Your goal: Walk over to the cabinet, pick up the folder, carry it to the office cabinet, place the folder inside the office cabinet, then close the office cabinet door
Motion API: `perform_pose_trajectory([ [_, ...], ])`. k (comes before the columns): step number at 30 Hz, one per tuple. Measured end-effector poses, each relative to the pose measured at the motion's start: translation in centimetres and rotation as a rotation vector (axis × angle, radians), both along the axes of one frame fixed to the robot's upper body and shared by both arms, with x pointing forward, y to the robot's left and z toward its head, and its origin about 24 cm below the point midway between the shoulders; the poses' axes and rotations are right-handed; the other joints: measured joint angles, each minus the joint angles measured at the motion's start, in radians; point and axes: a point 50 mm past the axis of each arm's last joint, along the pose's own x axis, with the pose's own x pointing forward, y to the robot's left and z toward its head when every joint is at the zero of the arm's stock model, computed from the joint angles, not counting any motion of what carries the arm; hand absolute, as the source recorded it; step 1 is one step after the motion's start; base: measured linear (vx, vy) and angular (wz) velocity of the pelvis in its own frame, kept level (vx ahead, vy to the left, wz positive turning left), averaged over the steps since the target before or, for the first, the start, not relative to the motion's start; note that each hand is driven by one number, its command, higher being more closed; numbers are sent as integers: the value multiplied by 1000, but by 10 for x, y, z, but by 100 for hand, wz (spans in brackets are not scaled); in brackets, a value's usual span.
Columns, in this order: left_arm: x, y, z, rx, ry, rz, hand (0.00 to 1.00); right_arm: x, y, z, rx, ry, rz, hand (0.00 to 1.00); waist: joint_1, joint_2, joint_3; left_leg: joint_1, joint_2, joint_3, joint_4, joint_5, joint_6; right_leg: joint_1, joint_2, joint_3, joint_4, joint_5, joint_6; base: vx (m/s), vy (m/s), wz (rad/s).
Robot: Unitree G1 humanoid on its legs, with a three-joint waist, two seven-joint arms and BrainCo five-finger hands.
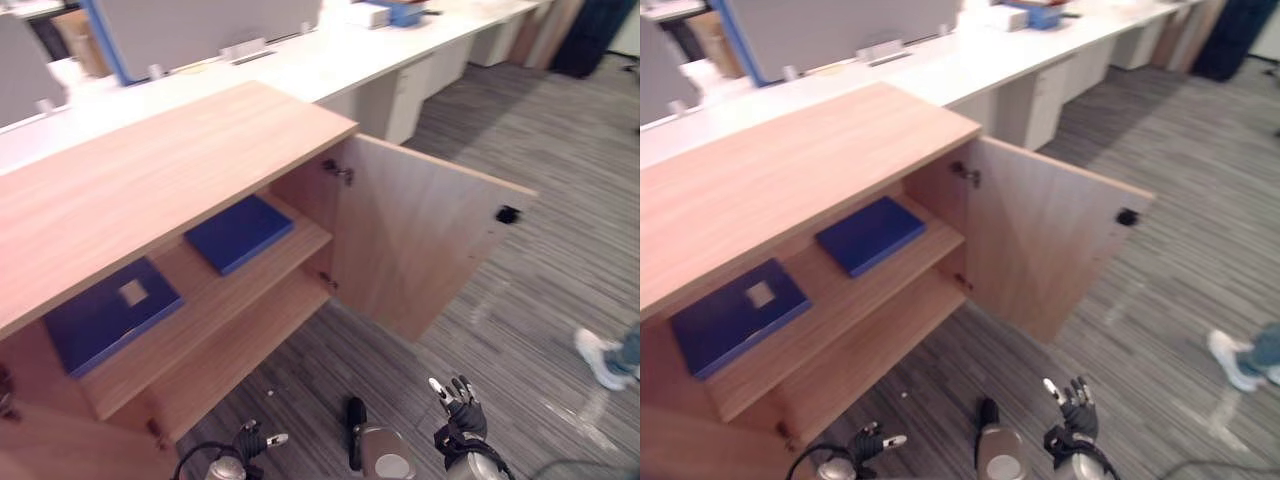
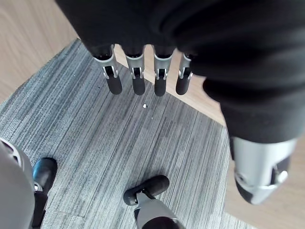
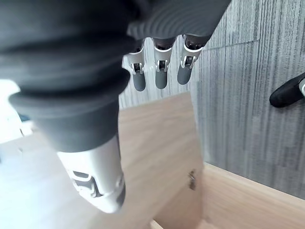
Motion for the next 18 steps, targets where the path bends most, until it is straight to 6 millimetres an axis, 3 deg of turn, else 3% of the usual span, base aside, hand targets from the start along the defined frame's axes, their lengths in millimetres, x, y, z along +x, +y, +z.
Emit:
perform_pose_trajectory([
  [2, -3, 0, -1, -1, 8, 7, 0, -6, -11, 2, -24, -3, -60, 0, -3, -3, -9, 11, 1, 19, 17, -3, -6, 22, -23, -33, 74, -25, 9, 107, -1, -68],
  [4, -3, 5, -1, 5, 8, 31, 0, -1, -14, 5, -31, -17, -83, 0, 3, -5, -10, -16, 32, 16, 108, -1, 0, 29, 33, -3, 2, 21, 4, 117, -45, -106],
  [5, -4, 11, -1, 16, 16, 45, 0, 4, -14, 7, -37, -28, -84, 0, 15, -32, -5, -58, 24, -39, 120, -37, 34, 54, 62, 52, -106, 81, 12, -3, -32, -131],
  [6, -2, 13, 0, 16, 8, 47, 0, 12, -22, 14, -55, -63, -121, 0, 28, -4, -11, -91, 3, -92, -73, 53, 59, 83, 129, 91, -241, 156, 23, -51, -10, -143],
  [7, -3, 12, 0, 12, 6, 50, 0, 16, -25, 16, -58, -76, -140, 0, 42, 2, -9, -80, 6, -76, -82, 93, 16, 74, 134, 86, -224, 123, 12, -68, 0, -108],
  [8, -3, 14, -1, 14, 18, 56, 0, 16, -35, 21, -87, -86, -178, 0, 31, -13, -10, -78, 8, -59, -69, 97, 13, 63, 83, 45, -82, 4, 49, 48, -23, -41],
  [9, -6, 14, -1, 13, 24, 58, 0, 11, -44, 23, -121, -72, -214, 0, 29, -2, -11, -77, 26, -62, -69, 97, 9, 74, 60, 38, -34, -46, 102, 102, -37, -6],
  [10, -8, 15, -2, 11, 27, 69, 0, 10, -47, 23, -135, -66, -219, 0, 33, -2, -14, -78, 36, -60, -67, 100, 3, 87, 56, 37, -40, -54, 120, 162, -52, -2],
  [11, -5, 19, 0, 14, 12, 81, 0, 11, -48, 25, -145, -69, -220, 0, 40, -11, -25, -80, 42, -53, -61, 106, -13, 108, 50, 45, -88, -29, 132, 135, -49, -39],
  [12, -3, 22, 1, 19, 5, 91, 0, 18, -50, 30, -158, -89, -212, 0, 59, -11, -26, -78, 61, -32, -55, 108, -24, 130, 78, 56, -142, -4, 139, 134, -126, -53],
  [15, -4, 20, 0, 9, 10, 97, 0, 42, -54, 46, -208, -157, -175, 0, 73, -5, -26, -92, 110, -27, 9, 112, -52, 192, 126, 75, -252, 40, 105, 82, -169, -38],
  [16, -2, 15, 1, -2, -6, 96, 0, 50, -64, 56, -246, -182, -166, 0, 81, 10, -31, -99, 112, -47, -51, 163, -54, 217, 143, 73, -293, 55, 103, 11, -67, -12],
  [18, -1, 16, 3, -1, -20, 98, 0, 61, -71, 67, -282, -220, -154, 0, 91, 21, -38, -95, 124, -63, -64, 176, -66, 251, 163, 71, -356, 81, 109, 5, -26, 4],
])
